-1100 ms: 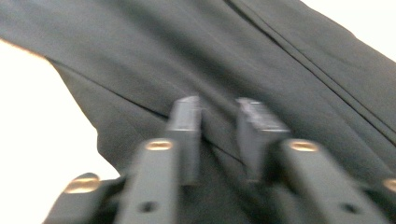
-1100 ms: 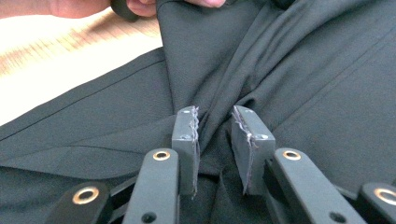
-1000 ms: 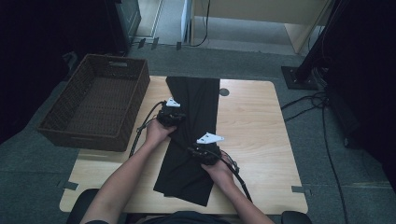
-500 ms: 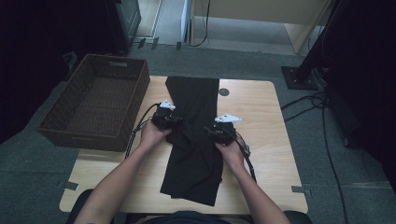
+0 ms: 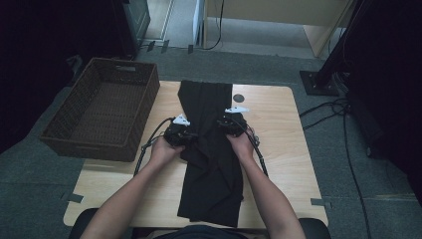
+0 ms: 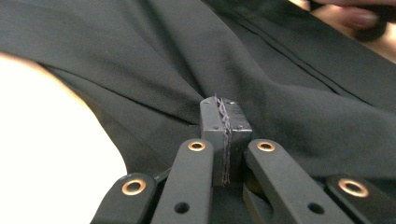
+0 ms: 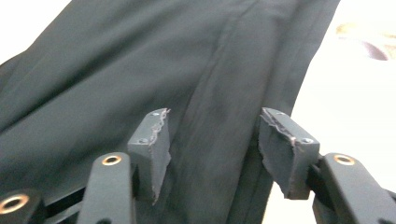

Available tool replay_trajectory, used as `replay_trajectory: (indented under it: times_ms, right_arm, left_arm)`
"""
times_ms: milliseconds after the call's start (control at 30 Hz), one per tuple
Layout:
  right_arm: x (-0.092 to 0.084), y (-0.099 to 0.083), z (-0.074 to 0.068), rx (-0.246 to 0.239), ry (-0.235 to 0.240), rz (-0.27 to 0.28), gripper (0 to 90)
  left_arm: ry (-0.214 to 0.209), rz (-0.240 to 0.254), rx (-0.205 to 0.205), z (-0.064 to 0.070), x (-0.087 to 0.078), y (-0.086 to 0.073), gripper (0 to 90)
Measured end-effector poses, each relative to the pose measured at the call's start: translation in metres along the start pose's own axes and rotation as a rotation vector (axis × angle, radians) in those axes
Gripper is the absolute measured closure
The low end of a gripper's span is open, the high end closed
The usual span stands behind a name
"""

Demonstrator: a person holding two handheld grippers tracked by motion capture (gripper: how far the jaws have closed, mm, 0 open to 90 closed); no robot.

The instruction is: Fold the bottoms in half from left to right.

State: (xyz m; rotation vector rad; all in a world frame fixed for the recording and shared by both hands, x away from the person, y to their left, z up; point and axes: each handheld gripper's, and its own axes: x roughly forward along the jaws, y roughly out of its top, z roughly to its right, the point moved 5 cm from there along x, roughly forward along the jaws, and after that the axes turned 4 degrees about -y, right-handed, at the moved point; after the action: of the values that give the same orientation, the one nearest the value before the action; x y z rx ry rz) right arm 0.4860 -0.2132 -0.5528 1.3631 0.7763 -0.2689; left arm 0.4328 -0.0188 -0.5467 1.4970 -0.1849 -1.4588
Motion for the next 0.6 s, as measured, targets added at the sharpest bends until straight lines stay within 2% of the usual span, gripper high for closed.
replay_trajectory:
  times_ms: [100,167,200,267,333,367,500,533,600]
  right_arm:
    - [0.002,0.001,-0.002,-0.028,-0.011,-0.008,44.7]
    - [0.002,0.000,-0.002,-0.020,0.009,-0.006,50.1]
    - [0.001,0.000,-0.003,-0.026,0.018,-0.005,54.5]
    - [-0.002,-0.001,-0.007,-0.045,0.046,-0.005,72.4]
    - [-0.009,-0.004,-0.013,-0.079,0.069,-0.035,85.5]
    - [-0.012,-0.006,-0.016,-0.095,0.079,-0.044,86.9]
    - [-0.033,-0.021,-0.024,-0.069,0.168,-0.078,88.1]
    - [-0.039,-0.025,-0.024,-0.067,0.182,-0.076,88.2]
    - [-0.052,-0.036,-0.025,-0.063,0.209,-0.080,88.3]
  left_arm:
    - [-0.011,0.005,-0.007,0.007,-0.002,-0.003,89.9]
    - [-0.029,0.014,-0.033,0.010,-0.003,-0.006,89.9]
    - [-0.034,0.014,-0.038,0.012,-0.004,-0.009,89.9]
    - [-0.032,0.017,-0.036,0.016,-0.004,-0.012,89.8]
    - [-0.025,0.014,-0.048,0.018,-0.007,-0.015,89.5]
    - [-0.019,0.007,-0.044,0.019,-0.008,-0.016,89.4]
    - [-0.016,0.008,-0.070,0.017,-0.012,-0.016,86.2]
    - [-0.012,0.017,-0.077,0.015,-0.013,-0.014,81.9]
    - [0.017,0.024,-0.096,0.010,-0.014,-0.008,66.4]
